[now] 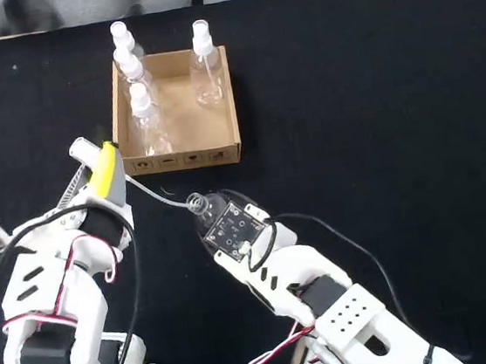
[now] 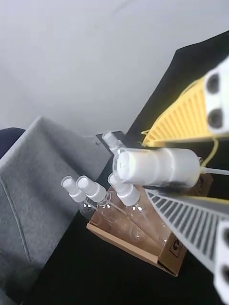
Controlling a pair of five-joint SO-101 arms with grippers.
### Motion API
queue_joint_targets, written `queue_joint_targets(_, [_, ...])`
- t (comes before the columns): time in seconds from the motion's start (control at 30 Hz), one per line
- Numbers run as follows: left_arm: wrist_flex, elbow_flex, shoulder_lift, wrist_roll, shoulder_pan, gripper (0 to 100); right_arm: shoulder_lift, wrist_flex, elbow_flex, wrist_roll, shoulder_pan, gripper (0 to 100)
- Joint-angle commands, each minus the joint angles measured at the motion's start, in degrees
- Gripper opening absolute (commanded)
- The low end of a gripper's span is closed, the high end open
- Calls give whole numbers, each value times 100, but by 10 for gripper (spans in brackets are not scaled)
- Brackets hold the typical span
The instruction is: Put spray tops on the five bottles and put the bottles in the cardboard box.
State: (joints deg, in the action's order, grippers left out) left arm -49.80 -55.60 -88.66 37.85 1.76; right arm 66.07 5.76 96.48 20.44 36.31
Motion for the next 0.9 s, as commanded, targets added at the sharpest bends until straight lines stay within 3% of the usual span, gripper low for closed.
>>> queue_joint_targets(0.0, [44, 48, -62, -123, 75, 30, 207, -158, 4, 9, -176, 81])
queue_joint_targets(0.17, [281, -233, -70, -123, 75, 32, 207, -158, 4, 9, -176, 81])
queue_joint_targets(0.47, [1705, -1358, -97, -123, 75, 30, 207, -141, 4, 9, -176, 81])
queue_joint_targets(0.87, [1749, -1455, -105, -114, 426, 32, 207, -141, 4, 9, -176, 81])
